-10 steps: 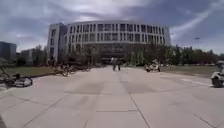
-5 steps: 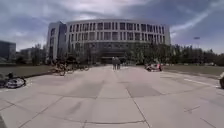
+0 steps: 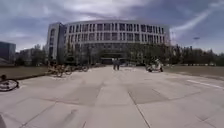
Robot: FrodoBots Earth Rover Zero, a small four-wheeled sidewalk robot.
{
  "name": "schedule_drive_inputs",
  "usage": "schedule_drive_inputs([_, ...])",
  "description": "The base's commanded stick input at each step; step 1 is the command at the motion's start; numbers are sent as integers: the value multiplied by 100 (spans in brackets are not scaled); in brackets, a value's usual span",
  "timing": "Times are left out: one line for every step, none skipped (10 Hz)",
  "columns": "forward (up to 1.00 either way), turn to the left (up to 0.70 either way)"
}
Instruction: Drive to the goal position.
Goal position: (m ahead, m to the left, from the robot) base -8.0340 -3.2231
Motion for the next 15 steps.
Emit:
schedule_drive_inputs([60,-2])
schedule_drive_inputs([60,0])
schedule_drive_inputs([60,0])
schedule_drive_inputs([60,0])
schedule_drive_inputs([60,0])
schedule_drive_inputs([60,0])
schedule_drive_inputs([60,0])
schedule_drive_inputs([60,0])
schedule_drive_inputs([60,0])
schedule_drive_inputs([60,0])
schedule_drive_inputs([60,0])
schedule_drive_inputs([60,0])
schedule_drive_inputs([60,0])
schedule_drive_inputs([60,0])
schedule_drive_inputs([60,0])
